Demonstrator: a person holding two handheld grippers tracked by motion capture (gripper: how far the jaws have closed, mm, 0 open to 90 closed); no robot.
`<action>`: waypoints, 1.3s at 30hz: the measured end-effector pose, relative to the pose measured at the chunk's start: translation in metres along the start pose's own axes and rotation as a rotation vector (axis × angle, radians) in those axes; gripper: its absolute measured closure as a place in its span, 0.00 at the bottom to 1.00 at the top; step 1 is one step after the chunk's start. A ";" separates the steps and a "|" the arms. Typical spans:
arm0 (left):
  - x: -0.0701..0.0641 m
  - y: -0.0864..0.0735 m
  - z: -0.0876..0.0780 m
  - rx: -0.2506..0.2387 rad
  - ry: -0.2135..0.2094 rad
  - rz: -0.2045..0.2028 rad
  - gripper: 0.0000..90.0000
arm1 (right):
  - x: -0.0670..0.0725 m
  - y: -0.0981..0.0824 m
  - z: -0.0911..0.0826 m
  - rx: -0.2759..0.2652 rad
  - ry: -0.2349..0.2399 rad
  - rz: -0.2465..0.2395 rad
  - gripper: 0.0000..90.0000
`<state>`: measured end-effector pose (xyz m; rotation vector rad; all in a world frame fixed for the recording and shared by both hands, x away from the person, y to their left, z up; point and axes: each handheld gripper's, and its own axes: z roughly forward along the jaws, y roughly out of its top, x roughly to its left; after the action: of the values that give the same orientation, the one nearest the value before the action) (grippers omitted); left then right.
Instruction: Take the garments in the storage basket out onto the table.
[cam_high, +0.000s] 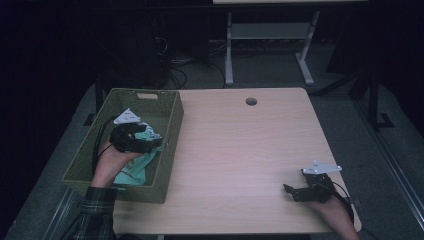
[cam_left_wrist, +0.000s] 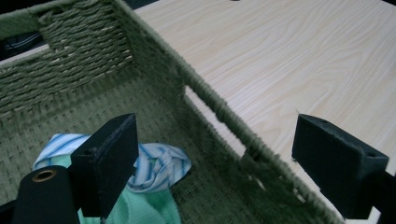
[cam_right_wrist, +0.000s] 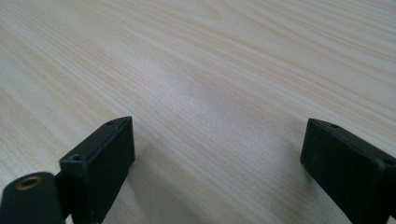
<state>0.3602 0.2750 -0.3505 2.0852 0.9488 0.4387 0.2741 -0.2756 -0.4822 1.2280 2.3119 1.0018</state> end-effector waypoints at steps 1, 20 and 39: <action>0.001 -0.001 0.000 0.000 0.002 -0.003 0.15 | 0.000 0.000 0.000 0.000 0.000 -0.001 0.11; 0.021 -0.022 0.005 0.036 0.029 -0.019 0.15 | 0.000 0.000 0.000 0.000 0.000 0.000 0.11; 0.032 -0.039 0.010 0.110 0.063 -0.028 0.16 | 0.000 0.000 0.000 0.000 0.000 0.001 0.11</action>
<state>0.3686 0.3095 -0.3877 2.1649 1.0590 0.4492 0.2740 -0.2756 -0.4822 1.2289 2.3118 1.0015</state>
